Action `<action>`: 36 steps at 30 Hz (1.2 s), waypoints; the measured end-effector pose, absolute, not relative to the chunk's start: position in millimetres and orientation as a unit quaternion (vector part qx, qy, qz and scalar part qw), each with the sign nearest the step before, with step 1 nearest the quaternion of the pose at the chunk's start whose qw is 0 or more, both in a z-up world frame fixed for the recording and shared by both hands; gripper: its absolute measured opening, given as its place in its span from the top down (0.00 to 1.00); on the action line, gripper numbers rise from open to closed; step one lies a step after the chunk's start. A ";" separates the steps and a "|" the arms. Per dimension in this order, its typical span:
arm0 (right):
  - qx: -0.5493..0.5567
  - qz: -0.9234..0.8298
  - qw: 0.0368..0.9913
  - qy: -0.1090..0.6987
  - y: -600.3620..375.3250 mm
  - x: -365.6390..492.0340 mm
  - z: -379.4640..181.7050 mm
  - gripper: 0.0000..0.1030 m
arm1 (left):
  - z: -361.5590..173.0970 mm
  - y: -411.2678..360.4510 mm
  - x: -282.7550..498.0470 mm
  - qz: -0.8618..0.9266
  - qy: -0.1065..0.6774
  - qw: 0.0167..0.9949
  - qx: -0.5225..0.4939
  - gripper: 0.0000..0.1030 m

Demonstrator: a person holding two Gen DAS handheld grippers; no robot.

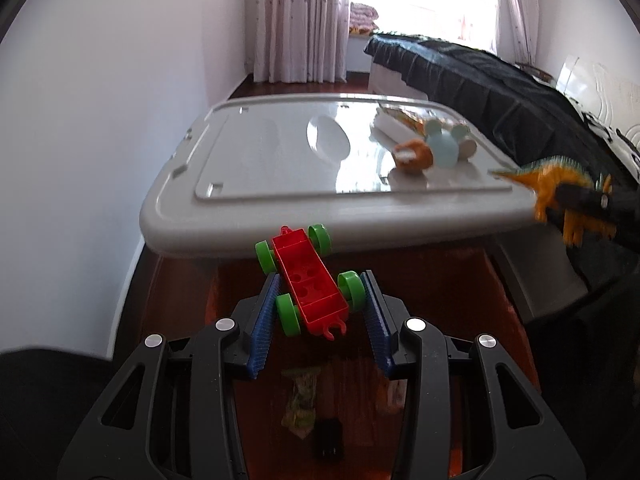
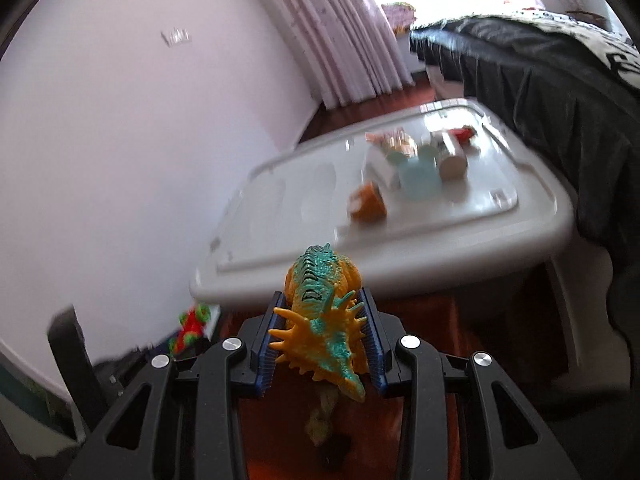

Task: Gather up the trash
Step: 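Lower the car and dinosaur into the orange-lined bin and open both grippers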

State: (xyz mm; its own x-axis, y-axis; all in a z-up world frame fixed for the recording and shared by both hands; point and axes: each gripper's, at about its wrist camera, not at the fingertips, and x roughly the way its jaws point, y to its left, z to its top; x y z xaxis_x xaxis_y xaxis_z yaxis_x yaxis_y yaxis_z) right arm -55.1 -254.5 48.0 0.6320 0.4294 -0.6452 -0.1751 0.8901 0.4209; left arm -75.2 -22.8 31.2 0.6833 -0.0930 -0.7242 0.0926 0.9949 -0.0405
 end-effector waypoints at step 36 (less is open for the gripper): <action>0.082 0.088 0.848 0.516 -227.5 -63.1 -48.0 0.36 | -67.8 -18.4 -60.9 -0.005 0.567 0.824 -0.005 0.18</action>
